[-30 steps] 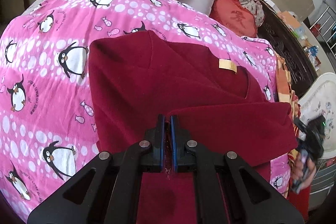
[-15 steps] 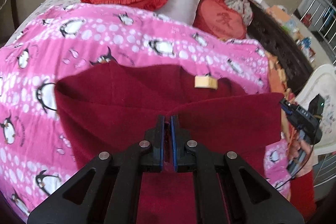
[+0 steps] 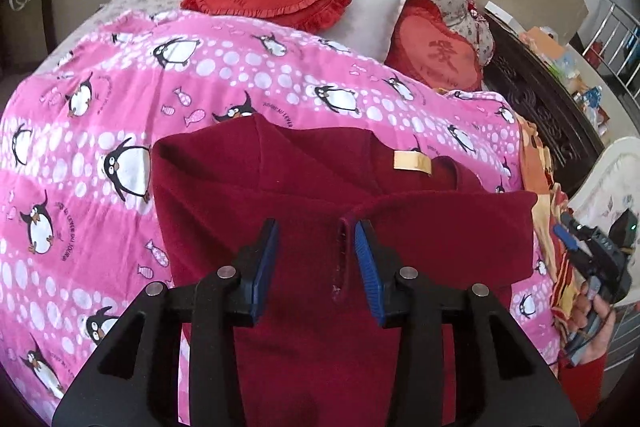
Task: Fold small clothes
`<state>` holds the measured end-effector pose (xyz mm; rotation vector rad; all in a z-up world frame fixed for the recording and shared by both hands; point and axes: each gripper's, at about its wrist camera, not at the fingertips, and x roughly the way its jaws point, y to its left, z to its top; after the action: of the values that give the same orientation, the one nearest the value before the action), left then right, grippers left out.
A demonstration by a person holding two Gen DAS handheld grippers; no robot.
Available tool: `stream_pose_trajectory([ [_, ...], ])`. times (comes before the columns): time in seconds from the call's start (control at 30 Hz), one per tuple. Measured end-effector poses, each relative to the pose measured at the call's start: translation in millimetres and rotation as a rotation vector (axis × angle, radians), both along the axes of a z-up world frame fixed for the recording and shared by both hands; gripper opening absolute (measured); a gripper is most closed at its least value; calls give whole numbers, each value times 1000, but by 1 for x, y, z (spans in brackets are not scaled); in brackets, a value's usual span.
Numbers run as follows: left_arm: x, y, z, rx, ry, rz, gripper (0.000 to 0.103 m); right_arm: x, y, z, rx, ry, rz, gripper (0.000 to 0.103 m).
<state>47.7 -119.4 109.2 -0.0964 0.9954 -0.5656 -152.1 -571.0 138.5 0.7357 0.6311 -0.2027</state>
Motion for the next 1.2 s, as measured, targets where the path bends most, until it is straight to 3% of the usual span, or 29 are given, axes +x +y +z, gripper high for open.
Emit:
stream_pose_trajectory([
  [0.1,-2,-10,-9,7,5,3,40,18,26,-4,22,21,137,41],
  [0.17,1,-17,-22,14,34,7,40,33,47,-10,-19,50,208,41],
  [0.27,10,-25,-44,35,86,43,40,57,61,-27,-96,101,231,41],
  [0.37,16,-23,-55,5,142,64,40,80,52,-56,-33,183,214,41],
  [0.4,16,-21,-55,-5,147,66,40,78,49,-53,-4,178,194,41],
  [0.53,10,-14,-51,-16,143,51,40,61,68,-24,-105,142,197,44],
  [0.63,4,-11,-48,-57,128,25,40,43,88,-7,-114,81,236,49],
  [0.73,0,-12,-51,-91,136,-3,56,31,107,-7,-92,66,281,49],
  [0.93,3,-26,-63,-100,146,-3,57,16,109,-13,-23,64,266,49],
  [0.97,2,-31,-63,-92,136,-5,55,14,109,-12,-20,65,260,49],
  [1.0,2,-33,-62,-89,133,-11,34,11,106,-11,-16,66,250,49],
  [1.07,0,-35,-58,-78,147,-21,6,5,98,-10,-14,66,222,49],
  [1.2,-4,-12,-27,-155,121,-2,5,-3,85,-3,-28,60,180,49],
])
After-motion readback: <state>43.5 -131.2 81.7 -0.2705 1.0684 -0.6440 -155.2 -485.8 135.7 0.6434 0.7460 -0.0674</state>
